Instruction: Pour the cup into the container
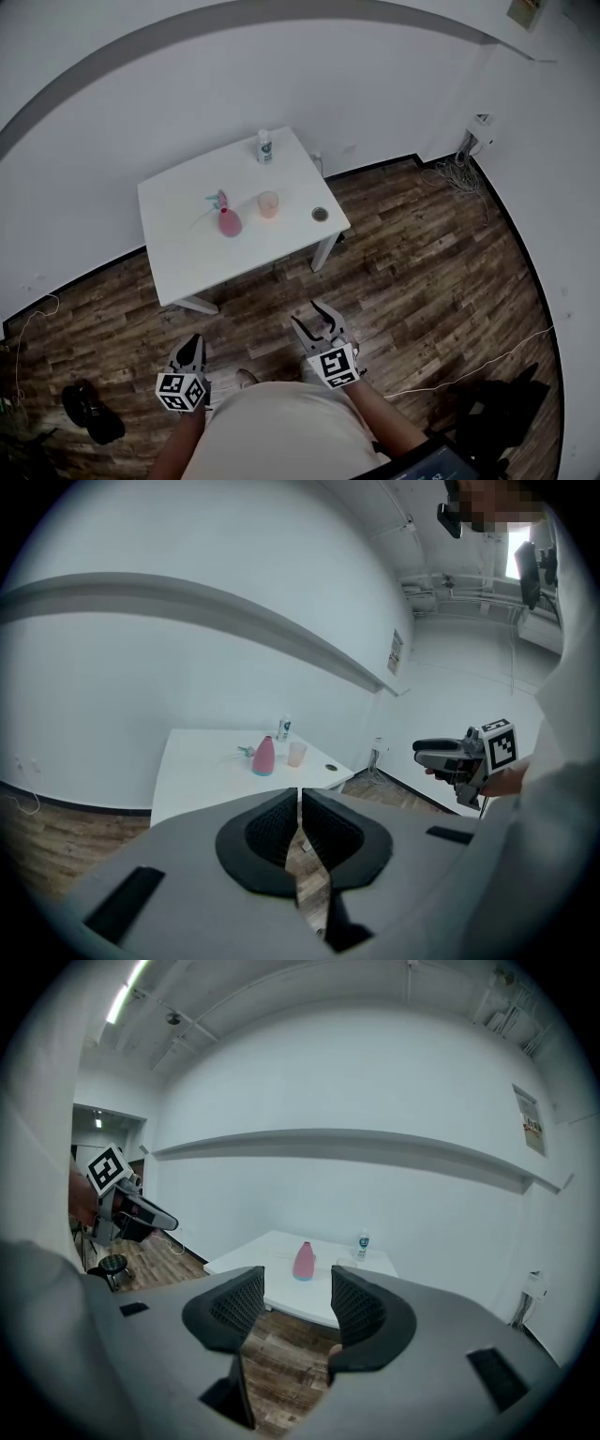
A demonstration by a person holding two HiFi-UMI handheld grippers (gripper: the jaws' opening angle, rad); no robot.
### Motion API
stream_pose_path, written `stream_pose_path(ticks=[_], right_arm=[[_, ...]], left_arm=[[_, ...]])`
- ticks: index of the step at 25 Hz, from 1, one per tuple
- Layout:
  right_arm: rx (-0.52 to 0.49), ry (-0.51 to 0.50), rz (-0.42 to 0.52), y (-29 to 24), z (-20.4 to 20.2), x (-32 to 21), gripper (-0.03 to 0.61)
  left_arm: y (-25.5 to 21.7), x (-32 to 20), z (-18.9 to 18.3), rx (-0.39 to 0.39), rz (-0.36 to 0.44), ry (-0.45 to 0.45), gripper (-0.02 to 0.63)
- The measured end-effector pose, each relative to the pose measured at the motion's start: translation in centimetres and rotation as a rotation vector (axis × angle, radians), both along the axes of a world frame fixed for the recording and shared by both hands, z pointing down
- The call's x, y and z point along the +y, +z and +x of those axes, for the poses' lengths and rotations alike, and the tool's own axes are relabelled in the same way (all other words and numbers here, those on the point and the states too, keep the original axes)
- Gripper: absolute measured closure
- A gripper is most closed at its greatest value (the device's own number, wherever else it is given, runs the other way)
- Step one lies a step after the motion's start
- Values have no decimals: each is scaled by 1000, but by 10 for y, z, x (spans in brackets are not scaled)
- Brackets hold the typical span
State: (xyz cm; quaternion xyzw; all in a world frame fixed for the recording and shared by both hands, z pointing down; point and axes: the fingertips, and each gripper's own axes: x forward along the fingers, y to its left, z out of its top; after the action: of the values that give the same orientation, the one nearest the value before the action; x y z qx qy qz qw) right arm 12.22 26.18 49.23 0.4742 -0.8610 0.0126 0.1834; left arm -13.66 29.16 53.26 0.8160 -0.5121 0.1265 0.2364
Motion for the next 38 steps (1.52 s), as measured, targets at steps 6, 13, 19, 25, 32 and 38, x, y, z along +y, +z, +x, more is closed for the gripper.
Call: stream_pose_path(ticks=[6, 13, 19, 25, 32, 38], right_arm=[[-3, 3, -8, 3, -5, -4, 356], [2, 10, -5, -1, -9, -11, 356], [51, 44, -12, 2, -6, -13, 412], [63, 55, -5, -4, -9, -14, 489], [-15, -36, 3, -32, -25, -9, 497], [-40, -104, 5, -39, -35, -4, 495]], left_arm=[[-1, -6, -1, -2, -1, 14, 603], [3, -13, -1, 7, -6, 24, 603], [6, -17, 1, 10, -12, 39, 603], [4, -24, 6, 19, -6, 64, 603], [-11, -25, 29, 126, 13, 112, 603], [-23, -31, 56, 171, 31, 175, 526]])
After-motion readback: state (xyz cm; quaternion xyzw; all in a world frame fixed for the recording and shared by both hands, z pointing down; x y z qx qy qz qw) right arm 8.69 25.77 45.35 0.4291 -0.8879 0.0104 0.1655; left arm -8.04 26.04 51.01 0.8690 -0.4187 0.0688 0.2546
